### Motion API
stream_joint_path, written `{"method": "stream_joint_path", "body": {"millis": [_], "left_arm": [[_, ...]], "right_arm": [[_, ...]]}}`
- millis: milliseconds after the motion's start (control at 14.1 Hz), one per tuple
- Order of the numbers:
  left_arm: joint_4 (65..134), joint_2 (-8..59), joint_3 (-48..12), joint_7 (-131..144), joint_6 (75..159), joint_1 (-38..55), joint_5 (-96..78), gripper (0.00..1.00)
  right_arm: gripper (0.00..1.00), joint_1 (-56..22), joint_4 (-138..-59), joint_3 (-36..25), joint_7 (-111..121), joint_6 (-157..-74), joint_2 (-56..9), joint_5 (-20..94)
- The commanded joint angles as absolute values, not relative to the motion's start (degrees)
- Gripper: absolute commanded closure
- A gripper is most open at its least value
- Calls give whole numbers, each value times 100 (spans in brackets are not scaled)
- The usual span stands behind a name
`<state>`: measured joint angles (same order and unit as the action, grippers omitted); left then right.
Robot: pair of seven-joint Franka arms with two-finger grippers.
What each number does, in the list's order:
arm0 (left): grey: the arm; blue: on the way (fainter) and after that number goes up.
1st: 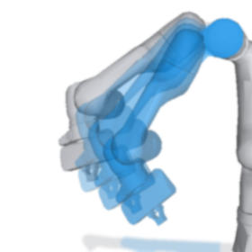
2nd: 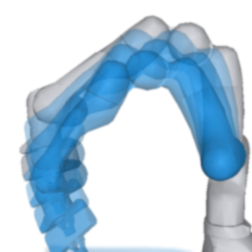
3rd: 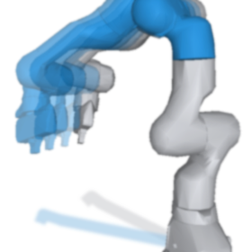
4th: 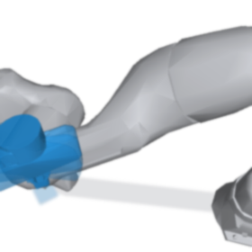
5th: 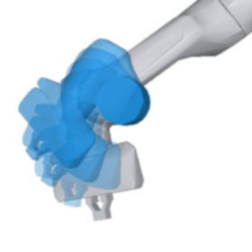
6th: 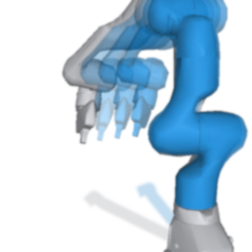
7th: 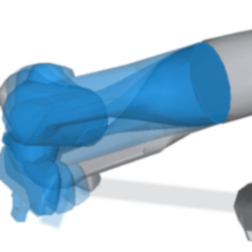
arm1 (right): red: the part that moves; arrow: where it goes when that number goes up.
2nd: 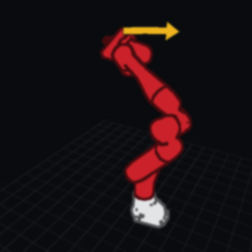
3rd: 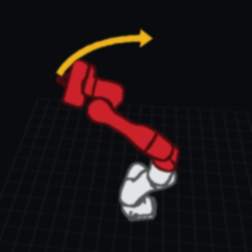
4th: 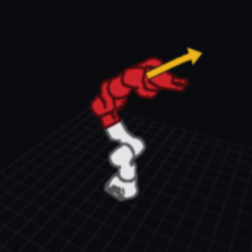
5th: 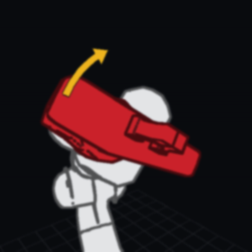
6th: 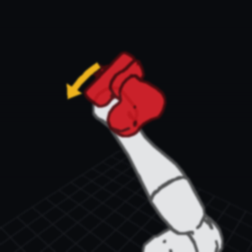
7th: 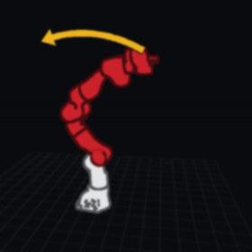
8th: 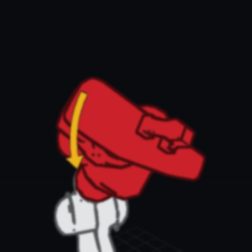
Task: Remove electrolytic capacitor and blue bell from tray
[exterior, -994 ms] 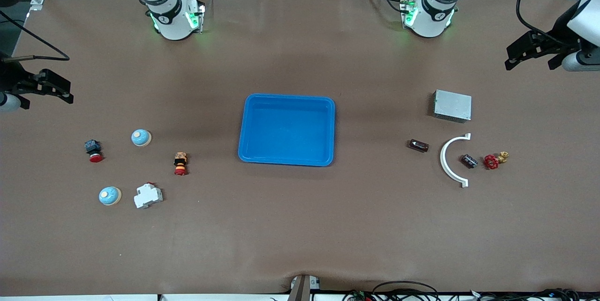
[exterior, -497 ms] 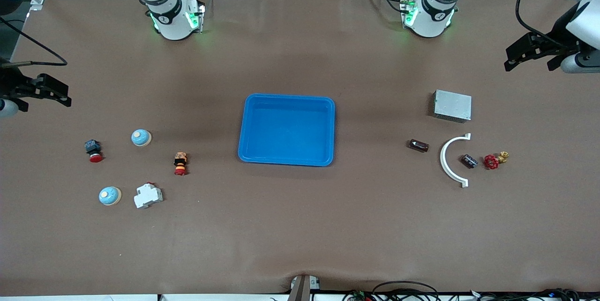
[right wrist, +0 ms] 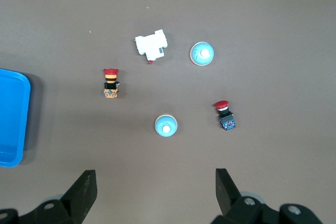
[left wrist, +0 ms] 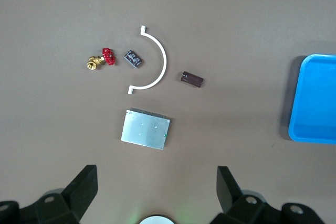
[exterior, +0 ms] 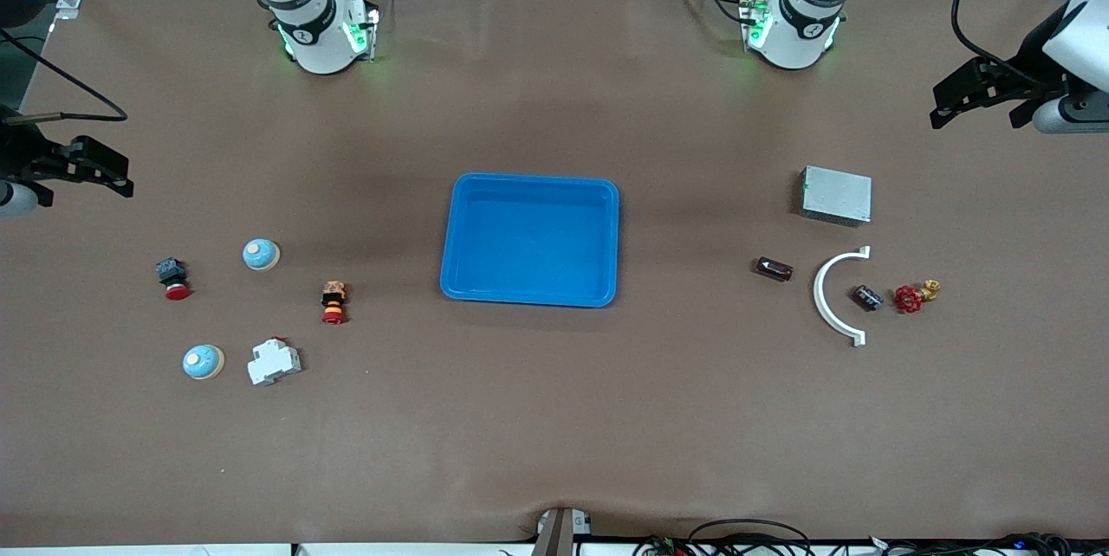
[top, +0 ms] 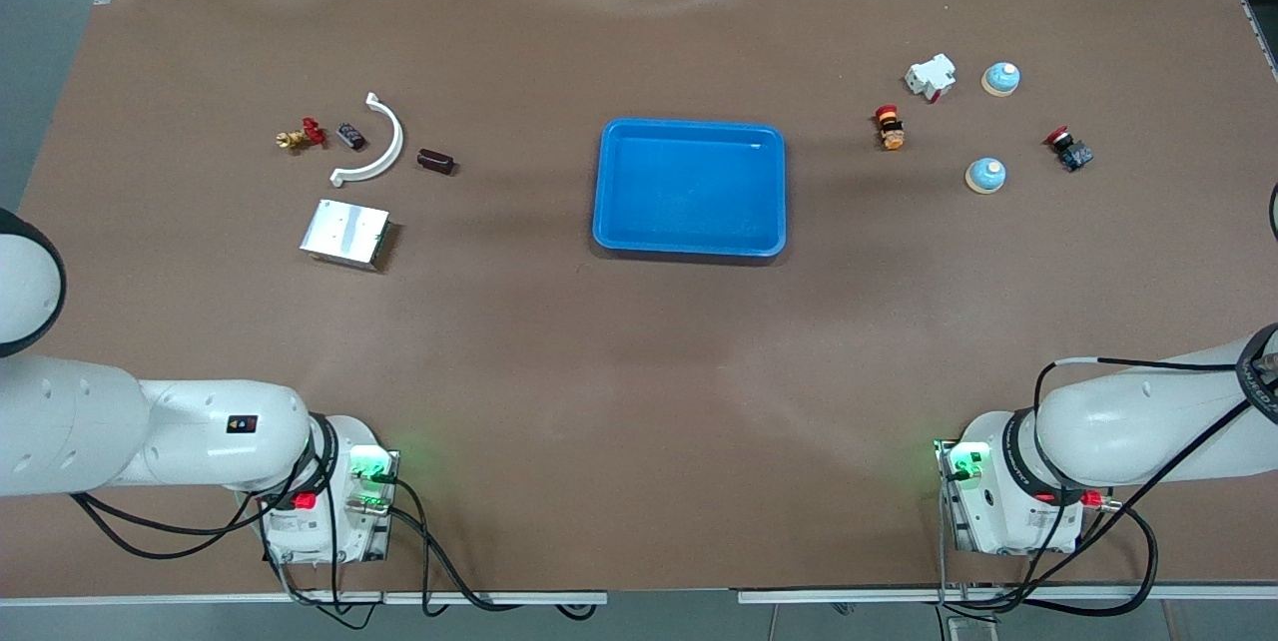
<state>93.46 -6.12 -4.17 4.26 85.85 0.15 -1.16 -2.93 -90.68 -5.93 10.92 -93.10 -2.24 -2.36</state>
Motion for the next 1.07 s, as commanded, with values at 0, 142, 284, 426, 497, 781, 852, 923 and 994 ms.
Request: {"method": "stream_joint_path", "body": {"millis": [0,142,284,426,497,781,852,923,994], "left_arm": [[9237,-598,-448,404,8473,17,-44,0],[9229,-598,-448,396,8473,18,-53,0],[9124,-571,-448,404,8473,18,-70,0],[9062,-563,-448,387,8473,18,-53,0],[9062,-563,-448,387,8464,18,-44,0],[9062,-563,-448,387,8429,26,-44,0],[9062,-571,-448,387,8411,26,-44,0],[9062,-571,-474,395,8385,35,-35,0],[9062,-571,-544,404,8376,18,-35,0]], "right_arm": [[0,-352,-8921,-694,1125,-9237,-299,-229],[0,-378,-8921,-686,1116,-9202,-290,-229],[0,-404,-8930,-668,1072,-9176,-281,-220],[0,-404,-8938,-668,1081,-9184,-281,-211],[0,-396,-8938,-668,1081,-9185,-281,-185],[0,-361,-8930,-677,1046,-9185,-255,-167],[0,-352,-8921,-685,1046,-9185,-255,-167],[0,-343,-8921,-694,1037,-9176,-255,-158],[0,-334,-8921,-703,994,-9176,-237,-132]]}}
